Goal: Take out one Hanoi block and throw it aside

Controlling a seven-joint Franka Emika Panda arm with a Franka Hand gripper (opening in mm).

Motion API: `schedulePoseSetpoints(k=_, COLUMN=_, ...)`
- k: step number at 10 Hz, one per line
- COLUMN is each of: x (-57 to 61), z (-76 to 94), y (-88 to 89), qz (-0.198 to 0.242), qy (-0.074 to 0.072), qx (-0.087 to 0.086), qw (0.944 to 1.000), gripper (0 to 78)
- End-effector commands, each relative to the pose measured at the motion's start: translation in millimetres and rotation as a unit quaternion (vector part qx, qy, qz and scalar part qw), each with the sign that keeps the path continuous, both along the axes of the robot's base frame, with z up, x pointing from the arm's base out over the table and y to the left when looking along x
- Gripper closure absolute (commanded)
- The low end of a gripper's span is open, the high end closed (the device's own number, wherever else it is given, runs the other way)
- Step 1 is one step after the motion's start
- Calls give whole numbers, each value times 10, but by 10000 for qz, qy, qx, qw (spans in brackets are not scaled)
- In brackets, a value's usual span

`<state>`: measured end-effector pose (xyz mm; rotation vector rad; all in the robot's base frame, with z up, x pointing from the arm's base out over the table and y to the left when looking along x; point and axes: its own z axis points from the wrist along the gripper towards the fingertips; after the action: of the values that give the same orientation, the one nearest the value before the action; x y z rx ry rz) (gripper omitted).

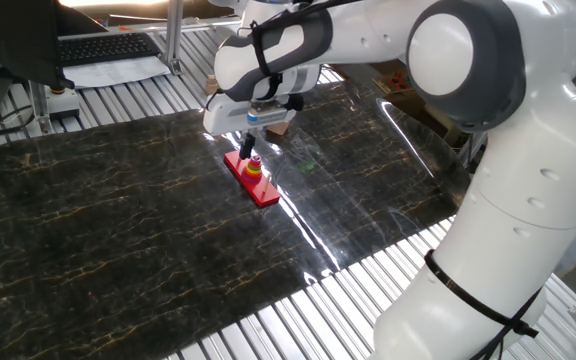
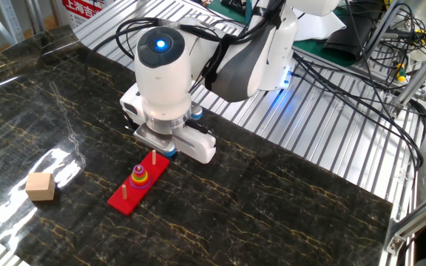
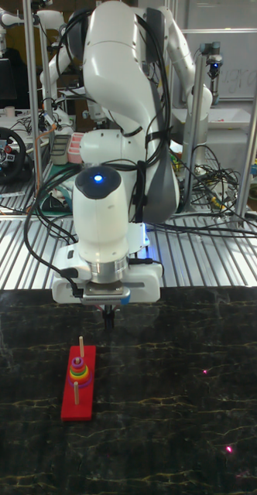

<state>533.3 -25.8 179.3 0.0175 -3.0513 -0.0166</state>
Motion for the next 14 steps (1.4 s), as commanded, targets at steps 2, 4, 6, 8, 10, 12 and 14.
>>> schedulePoseSetpoints(k=2, x=7, z=12, y=-3, qz=-185, qy=-167, qx=-7, qw=9997, gripper=776)
schedulePoseSetpoints(k=4, x=-31, z=24, y=-6, qz=-286, qy=-225, qx=-18, qw=9993, gripper=776)
schedulePoseSetpoints(k=6, x=-29, z=14, y=-2, qz=-257, qy=-249, qx=-11, qw=9994, gripper=776)
schedulePoseSetpoints(k=8, x=95, z=8, y=-10, qz=-206, qy=-313, qx=-6, qw=9993, gripper=776)
schedulePoseSetpoints(k=10, x=224, z=79, y=-57, qz=-153, qy=-308, qx=1, qw=9994, gripper=776)
schedulePoseSetpoints(k=12, x=340, z=109, y=-93, qz=-177, qy=-332, qx=-8, qw=9993, gripper=776)
schedulePoseSetpoints(k=14, x=429, z=68, y=-112, qz=-247, qy=-296, qx=-88, qw=9992, gripper=776)
